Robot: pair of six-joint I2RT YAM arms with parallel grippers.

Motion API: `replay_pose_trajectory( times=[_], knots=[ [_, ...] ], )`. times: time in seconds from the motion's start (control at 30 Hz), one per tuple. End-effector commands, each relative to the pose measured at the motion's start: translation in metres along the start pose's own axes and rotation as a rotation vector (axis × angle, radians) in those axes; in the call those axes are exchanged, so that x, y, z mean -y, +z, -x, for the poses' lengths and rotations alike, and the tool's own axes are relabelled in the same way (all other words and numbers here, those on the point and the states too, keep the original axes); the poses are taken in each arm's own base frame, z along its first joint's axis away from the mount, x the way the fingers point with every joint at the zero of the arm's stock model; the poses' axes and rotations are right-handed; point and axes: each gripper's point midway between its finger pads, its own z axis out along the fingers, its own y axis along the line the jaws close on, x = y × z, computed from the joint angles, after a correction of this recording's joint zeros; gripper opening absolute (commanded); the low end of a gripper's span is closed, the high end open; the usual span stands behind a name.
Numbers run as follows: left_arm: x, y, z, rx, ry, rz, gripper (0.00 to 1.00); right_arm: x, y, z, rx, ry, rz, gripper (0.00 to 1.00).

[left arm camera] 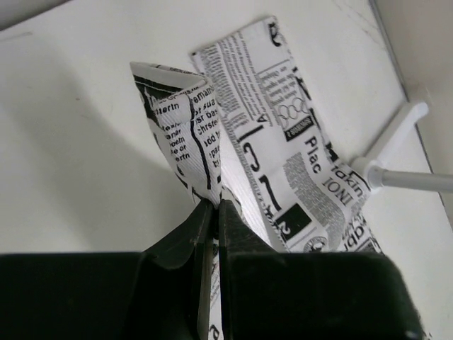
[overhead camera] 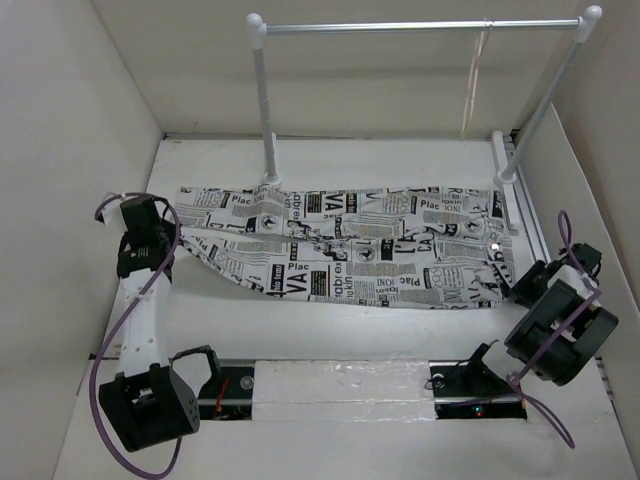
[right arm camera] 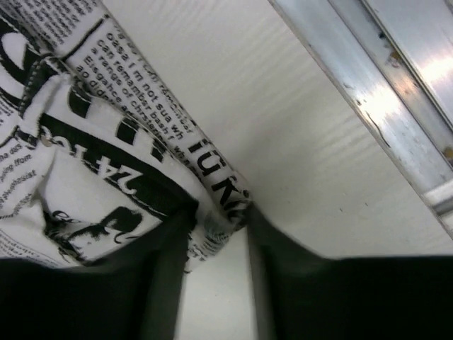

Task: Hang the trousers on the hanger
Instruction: Fold the trousers at the center of the board.

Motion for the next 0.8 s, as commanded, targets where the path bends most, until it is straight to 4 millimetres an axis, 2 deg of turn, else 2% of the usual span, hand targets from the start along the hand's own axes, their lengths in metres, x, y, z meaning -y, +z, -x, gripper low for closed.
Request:
replay_pose_trajectory(
  times=[0.0, 0.03, 0.1, 0.17, 0.2, 0.23, 0.27, 0.33, 0.53, 0.57, 0.6, 0.73, 0.77],
  knots=[
    [-0.014, 0.009, 0.006, 0.056, -0.038, 0.053, 0.0, -0.004, 0.012, 0.0, -0.022, -0.011, 0.049, 0.31],
    [-0.016, 0.01, 0.006, 0.062, -0.042, 0.065, 0.0, -0.007, 0.01, 0.003, -0.017, -0.016, 0.058, 0.07],
    [-0.021, 0.011, 0.014, 0.091, -0.039, 0.109, 0.0, -0.011, -0.005, 0.011, 0.021, -0.032, 0.065, 0.0],
    [-0.02, 0.004, 0.028, 0.125, -0.043, 0.134, 0.0, -0.012, -0.025, 0.024, 0.074, -0.064, 0.047, 0.0],
    [-0.02, 0.0, 0.037, 0.157, -0.046, 0.144, 0.0, -0.013, -0.036, 0.024, 0.081, -0.071, 0.038, 0.0],
    [-0.018, -0.002, 0.042, 0.171, -0.048, 0.145, 0.0, -0.017, -0.057, 0.043, 0.153, -0.092, 0.029, 0.0],
    [-0.015, -0.003, 0.048, 0.178, -0.049, 0.148, 0.0, -0.018, -0.061, 0.047, 0.159, -0.107, -0.008, 0.0],
    [-0.016, 0.006, 0.047, 0.162, -0.037, 0.184, 0.0, -0.032, -0.064, 0.058, 0.182, -0.127, 0.012, 0.0],
    [-0.019, 0.024, 0.052, 0.162, -0.025, 0.253, 0.0, -0.075, -0.081, 0.117, 0.311, -0.131, 0.115, 0.0],
    [-0.016, 0.026, 0.055, 0.167, -0.027, 0.25, 0.0, -0.079, -0.076, 0.121, 0.295, -0.13, 0.111, 0.0],
    [-0.016, 0.031, 0.054, 0.162, -0.025, 0.253, 0.0, -0.086, -0.084, 0.136, 0.319, -0.141, 0.118, 0.0],
    [-0.006, 0.044, 0.06, 0.17, -0.024, 0.239, 0.0, -0.104, -0.079, 0.168, 0.336, -0.159, 0.136, 0.0],
    [0.002, 0.046, 0.068, 0.182, -0.03, 0.229, 0.0, -0.111, -0.077, 0.172, 0.337, -0.166, 0.15, 0.0]
  ],
)
